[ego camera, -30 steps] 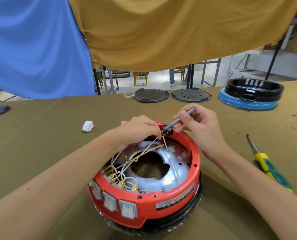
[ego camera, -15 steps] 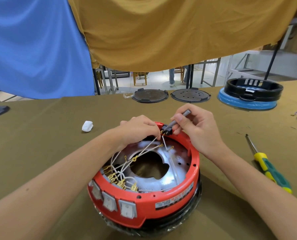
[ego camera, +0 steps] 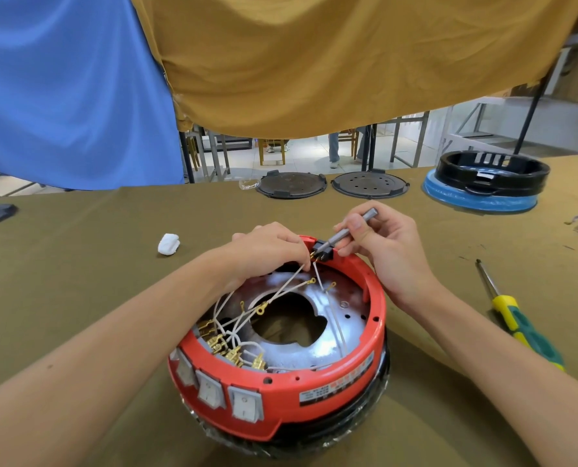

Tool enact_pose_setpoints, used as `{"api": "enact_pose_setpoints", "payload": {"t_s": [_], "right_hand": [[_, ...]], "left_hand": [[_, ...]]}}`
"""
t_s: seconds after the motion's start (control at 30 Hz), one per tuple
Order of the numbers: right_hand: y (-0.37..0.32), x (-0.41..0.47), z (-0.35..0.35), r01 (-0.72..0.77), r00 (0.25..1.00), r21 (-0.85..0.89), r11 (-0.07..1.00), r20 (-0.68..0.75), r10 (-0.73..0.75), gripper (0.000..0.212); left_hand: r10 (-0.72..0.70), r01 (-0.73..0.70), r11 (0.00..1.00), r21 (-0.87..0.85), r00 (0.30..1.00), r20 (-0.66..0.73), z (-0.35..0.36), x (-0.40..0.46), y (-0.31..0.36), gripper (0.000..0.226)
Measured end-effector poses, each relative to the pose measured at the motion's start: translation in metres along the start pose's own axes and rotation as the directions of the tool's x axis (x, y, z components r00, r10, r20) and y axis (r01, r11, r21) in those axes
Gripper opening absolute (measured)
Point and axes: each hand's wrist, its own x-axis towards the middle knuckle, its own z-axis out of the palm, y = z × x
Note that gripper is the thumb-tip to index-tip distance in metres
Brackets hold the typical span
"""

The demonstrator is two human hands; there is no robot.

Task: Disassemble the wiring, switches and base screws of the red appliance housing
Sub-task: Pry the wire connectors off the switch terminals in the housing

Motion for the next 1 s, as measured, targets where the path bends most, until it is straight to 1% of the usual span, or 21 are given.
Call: {"api": "enact_pose_setpoints", "payload": {"t_s": [0.1, 0.27, 0.4, 0.5, 0.6, 0.67, 0.73, 0.83, 0.9, 1.0], "right_hand": [[0.002, 0.001, -0.002, -0.042, 0.999, 0.059, 0.997, 0.0, 0.042, 0.021], [0.004, 0.003, -0.002, -0.1, 0.995, 0.102, 0.99, 0.005, 0.1, 0.02], [0.005, 0.004, -0.002, -0.099, 0.995, 0.094, 0.991, 0.02, 0.098, 0.018], [0.005, 0.005, -0.003, -0.123, 0.992, 0.147, 0.982, 0.003, 0.123, 0.021], [0.006, 0.006, -0.004, -0.169, 0.984, 0.253, 0.953, -0.016, 0.179, 0.023], [0.005, 0.008, -0.004, -0.215, 0.968, 0.366, 0.906, -0.045, 0.247, 0.025], [0.005, 0.01, -0.005, -0.27, 0.938, 0.494, 0.826, -0.06, 0.342, 0.023], [0.001, 0.013, -0.009, -0.351, 0.894, 0.633, 0.69, 0.007, 0.448, 0.011], [-0.002, 0.014, -0.01, -0.38, 0.879, 0.685, 0.622, 0.057, 0.474, 0.016], [-0.004, 0.013, -0.013, -0.413, 0.869, 0.697, 0.586, 0.109, 0.483, 0.034]], "left_hand": [[0.0, 0.0, 1.0, -0.003, 1.0, -0.003, 0.0, 0.001, -0.001, 0.02], [0.007, -0.007, 1.0, -0.009, 1.0, 0.014, -0.002, 0.003, -0.004, 0.021], [0.022, -0.021, 1.0, -0.012, 0.999, 0.025, -0.003, 0.004, -0.004, 0.024], [0.05, -0.048, 0.995, -0.085, 0.998, 0.026, -0.004, 0.005, -0.005, 0.018], [0.065, -0.06, 0.988, -0.145, 0.997, 0.032, -0.007, 0.006, -0.007, 0.018], [0.082, -0.074, 0.982, -0.176, 0.996, 0.034, -0.009, 0.007, -0.008, 0.019], [0.093, -0.09, 0.967, -0.237, 0.996, 0.002, -0.011, 0.006, -0.009, 0.021], [0.095, -0.108, 0.952, -0.288, 0.994, -0.06, -0.012, 0.004, -0.01, 0.019], [0.094, -0.121, 0.939, -0.322, 0.991, -0.097, -0.015, 0.004, -0.009, 0.016], [0.095, -0.144, 0.921, -0.361, 0.984, -0.15, -0.022, 0.002, -0.005, 0.017]]}}
